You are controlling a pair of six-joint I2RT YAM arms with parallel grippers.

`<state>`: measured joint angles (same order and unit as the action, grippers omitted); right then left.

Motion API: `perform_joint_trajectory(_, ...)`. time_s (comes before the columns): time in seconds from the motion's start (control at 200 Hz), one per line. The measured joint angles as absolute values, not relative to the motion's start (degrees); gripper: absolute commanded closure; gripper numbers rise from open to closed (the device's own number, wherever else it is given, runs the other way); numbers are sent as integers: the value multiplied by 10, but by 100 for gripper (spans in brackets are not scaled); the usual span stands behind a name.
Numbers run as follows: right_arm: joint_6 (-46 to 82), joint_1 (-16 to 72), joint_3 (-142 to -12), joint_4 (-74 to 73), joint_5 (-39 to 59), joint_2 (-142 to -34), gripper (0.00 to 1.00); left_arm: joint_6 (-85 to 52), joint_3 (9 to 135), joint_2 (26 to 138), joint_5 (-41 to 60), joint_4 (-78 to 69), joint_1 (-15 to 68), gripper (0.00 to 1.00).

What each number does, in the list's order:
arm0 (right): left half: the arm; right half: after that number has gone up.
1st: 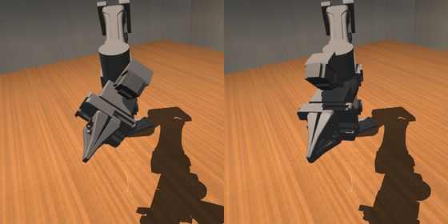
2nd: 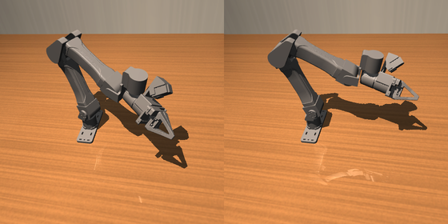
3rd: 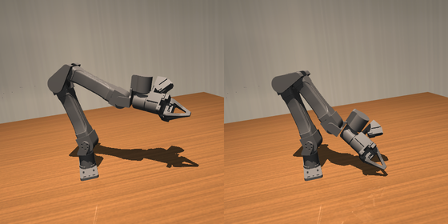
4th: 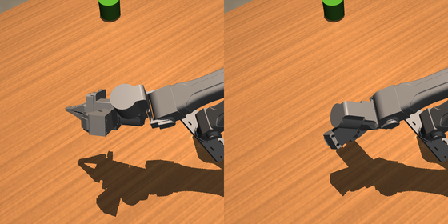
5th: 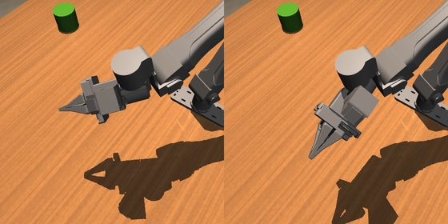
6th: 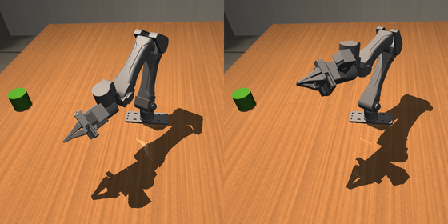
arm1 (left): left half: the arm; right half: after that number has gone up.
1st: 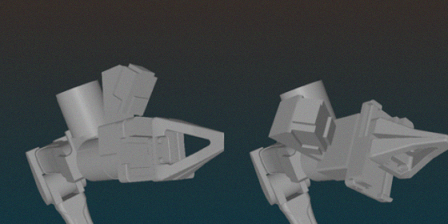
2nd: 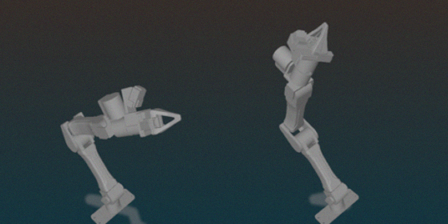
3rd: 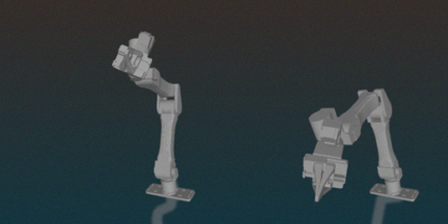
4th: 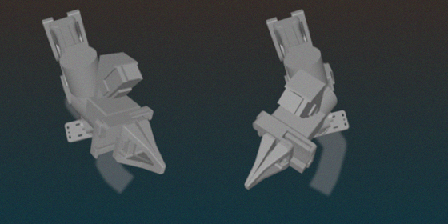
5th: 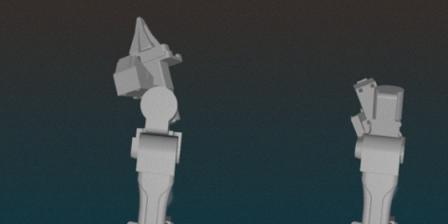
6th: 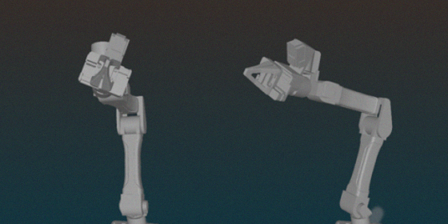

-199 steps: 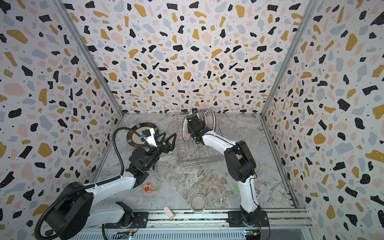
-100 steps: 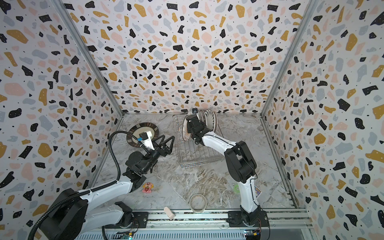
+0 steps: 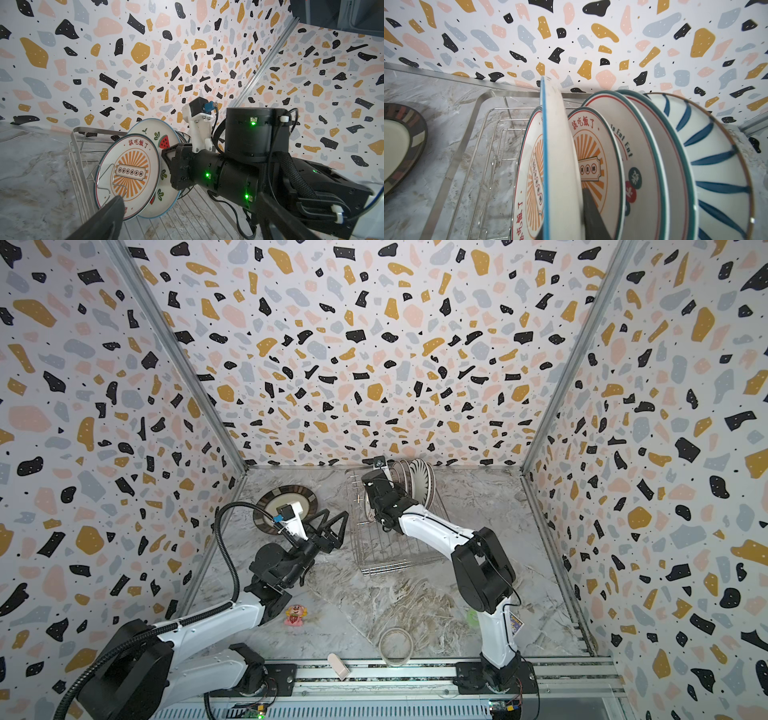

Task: Unload the plates from the dish rack
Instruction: 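Grasp the rim of the white watermelon plate with the right gripper, then lift the watermelon plate out of the rack with the right gripper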

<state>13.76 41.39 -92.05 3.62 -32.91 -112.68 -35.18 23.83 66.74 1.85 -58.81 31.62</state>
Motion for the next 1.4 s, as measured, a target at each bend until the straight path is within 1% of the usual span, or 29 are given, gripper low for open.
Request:
perform_joint_trajectory(0.22, 129, 415, -907, 36, -345, -1092, 85, -352, 238, 663, 23, -583, 316, 0)
perform_joint_trajectory(0.395, 126, 419, -866, 31, -351, -1043, 85, -352, 238, 642, 24, -569, 316, 0)
perform_joint_trajectory(0.516, 110, 428, -851, 32, -376, -1012, 86, -354, 237, 630, 24, -566, 316, 0)
perform_joint_trajectory(0.726, 103, 431, -789, 26, -390, -926, 86, -363, 236, 613, 26, -555, 317, 0)
perform_joint_trajectory(0.826, 102, 433, -753, 16, -385, -882, 87, -369, 232, 610, 46, -556, 319, 0)
perform_joint_trajectory(0.911, 104, 426, -719, 9, -360, -847, 87, -369, 228, 605, 70, -555, 319, 0)
perform_joint_trajectory(1.131, 140, 390, -617, -1, -244, -754, 87, -367, 226, 590, 115, -549, 319, 0)
perform_joint_trajectory(1.402, 211, 301, -538, -34, -62, -686, 88, -361, 200, 574, 137, -543, 319, 0)
